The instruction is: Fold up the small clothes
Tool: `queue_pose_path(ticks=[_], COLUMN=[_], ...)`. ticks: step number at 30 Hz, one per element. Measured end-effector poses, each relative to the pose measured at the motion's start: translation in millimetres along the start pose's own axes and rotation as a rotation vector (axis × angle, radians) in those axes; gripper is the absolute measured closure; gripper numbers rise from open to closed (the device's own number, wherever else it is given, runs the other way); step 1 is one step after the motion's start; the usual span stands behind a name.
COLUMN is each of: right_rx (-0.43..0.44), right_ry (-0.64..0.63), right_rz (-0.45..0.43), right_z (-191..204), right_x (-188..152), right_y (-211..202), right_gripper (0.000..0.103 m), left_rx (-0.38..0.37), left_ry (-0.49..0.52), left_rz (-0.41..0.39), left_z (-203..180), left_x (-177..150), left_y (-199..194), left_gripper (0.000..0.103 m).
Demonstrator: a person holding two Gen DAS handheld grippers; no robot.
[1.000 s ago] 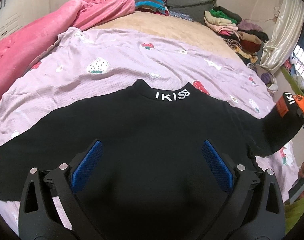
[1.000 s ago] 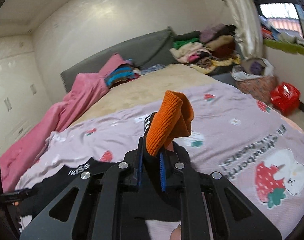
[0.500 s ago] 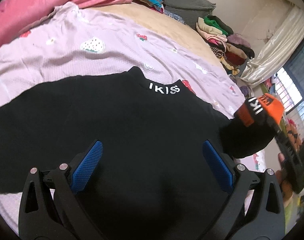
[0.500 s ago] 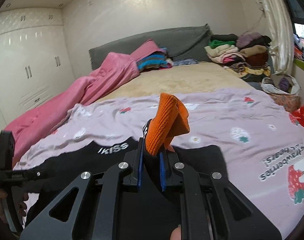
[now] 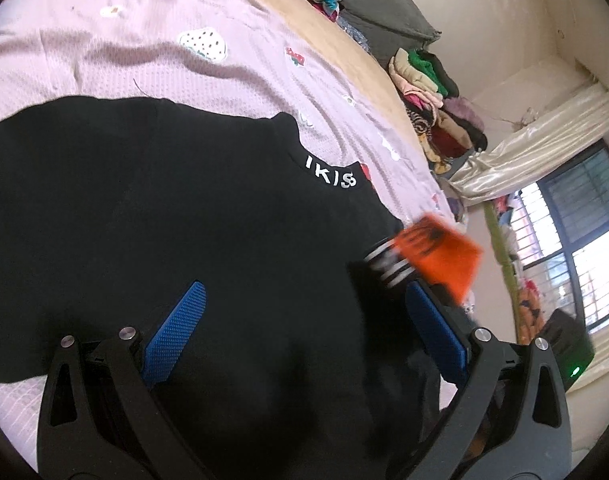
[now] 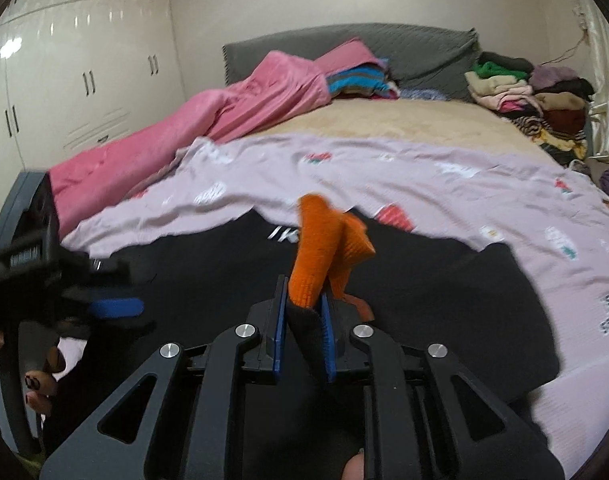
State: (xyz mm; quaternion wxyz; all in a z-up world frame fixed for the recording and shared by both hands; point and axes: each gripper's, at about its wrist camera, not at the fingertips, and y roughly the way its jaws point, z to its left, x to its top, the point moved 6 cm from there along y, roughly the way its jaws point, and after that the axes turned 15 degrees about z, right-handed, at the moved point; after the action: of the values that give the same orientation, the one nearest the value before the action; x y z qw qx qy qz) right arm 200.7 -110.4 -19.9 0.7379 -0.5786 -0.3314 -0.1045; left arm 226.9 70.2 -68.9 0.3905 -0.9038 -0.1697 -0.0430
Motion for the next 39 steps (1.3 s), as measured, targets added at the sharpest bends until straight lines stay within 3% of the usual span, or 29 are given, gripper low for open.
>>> queue_pose_path(ticks=[4,7,9,14,17,22,24,25,30,33,39], right_rx=[0.029,0.073,0.093,0.149,0.121,0.061,0.031,0.023,-0.033,-0.053,-0.096], right_ry=[-0.026,-0.043,-0.065,-0.078,-0.063,0.017,0.052,0.062,0.104,0.123,0.131], right_rz=[0.042,0.069,0.093,0.116,0.103,0.078,0.066,0.062,0.040,0.029,0.020], right_z=[21,31,37,39,23,-19,-36,-41,-67,-75,-83], right_x=[-13,-24,-33,-55,-64,-71,-73,-73,-73,-69,-58], right_y=[12,10,8,-11,-31,-56,-65,-66,-73,-73,-69], right_gripper=[0.079,0.062,0.051,0.044,0.042,0.042,0.042,0.042,0.042,0.042,0.042], left_rx=[-0.048,-0.058,-0.076,-0.088,-0.064,-0.002,0.019,0.019,0.006,0.040,0.119], left_ry=[-0.015,-0.002,0.007,0.030,0.042,0.083,0.122,0.134,0.222,0.281,0.251], left_rz=[0.011,0.022,0.035,0.106,0.138,0.166,0.169,0.167,0.069,-0.012,-0.061], left_z=[2,-1,-6,-15,-18,-27,-34,-35,-56,-70,-53], left_x=[1,1,0,-8,-13,-15,-15,-14,-9,-6,-3], left_y=[4,7,11,34,49,73,78,78,42,9,-18], left_gripper=[0.009,0.010,0.017,0.031,0.034,0.064,0.092,0.096,0.098,0.098,0.098])
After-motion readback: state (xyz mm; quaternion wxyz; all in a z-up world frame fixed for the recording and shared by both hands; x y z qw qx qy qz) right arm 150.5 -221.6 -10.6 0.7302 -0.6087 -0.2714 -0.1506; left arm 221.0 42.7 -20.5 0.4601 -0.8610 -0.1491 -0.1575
